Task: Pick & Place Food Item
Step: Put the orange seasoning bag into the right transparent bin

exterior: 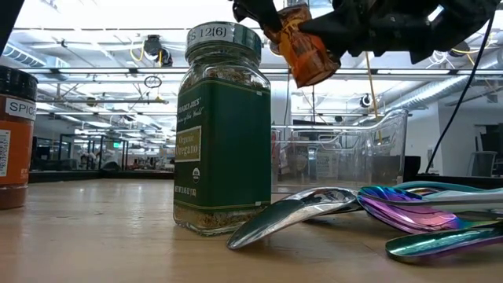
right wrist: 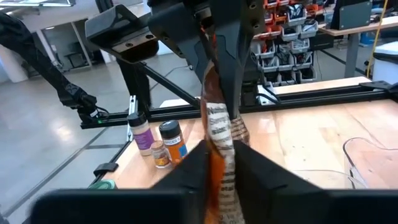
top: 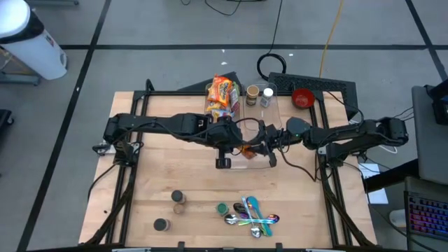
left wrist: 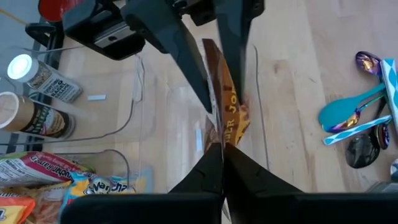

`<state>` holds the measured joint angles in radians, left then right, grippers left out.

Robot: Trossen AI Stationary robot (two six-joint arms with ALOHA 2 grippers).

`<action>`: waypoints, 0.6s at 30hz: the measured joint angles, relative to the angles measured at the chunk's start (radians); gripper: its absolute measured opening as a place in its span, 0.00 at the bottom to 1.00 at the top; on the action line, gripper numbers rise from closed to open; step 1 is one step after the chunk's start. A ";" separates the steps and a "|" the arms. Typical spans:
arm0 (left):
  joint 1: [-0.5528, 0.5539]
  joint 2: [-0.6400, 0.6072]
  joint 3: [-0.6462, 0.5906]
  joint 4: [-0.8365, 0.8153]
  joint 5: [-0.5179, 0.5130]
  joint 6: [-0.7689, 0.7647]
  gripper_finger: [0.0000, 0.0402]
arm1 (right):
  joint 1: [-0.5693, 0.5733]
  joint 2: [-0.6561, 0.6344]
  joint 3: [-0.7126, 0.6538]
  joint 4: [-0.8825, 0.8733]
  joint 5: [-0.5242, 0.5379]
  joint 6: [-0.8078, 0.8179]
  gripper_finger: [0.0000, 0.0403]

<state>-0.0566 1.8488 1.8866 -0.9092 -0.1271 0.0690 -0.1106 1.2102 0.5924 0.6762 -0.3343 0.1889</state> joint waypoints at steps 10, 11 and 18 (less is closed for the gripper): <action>-0.001 -0.003 0.000 0.051 0.077 0.015 0.09 | -0.043 -0.152 -0.001 -0.208 -0.010 -0.043 0.01; -0.002 -0.003 0.000 0.056 0.078 0.021 0.09 | -0.045 -0.176 -0.001 -0.245 -0.010 -0.051 0.01; 0.012 -0.009 -0.050 0.199 0.103 0.054 0.09 | -0.045 -0.345 -0.002 -0.491 0.079 -0.095 0.00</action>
<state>-0.0442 1.8399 1.8368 -0.7102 -0.0244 0.1228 -0.1558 0.8649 0.5903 0.1856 -0.2549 0.0941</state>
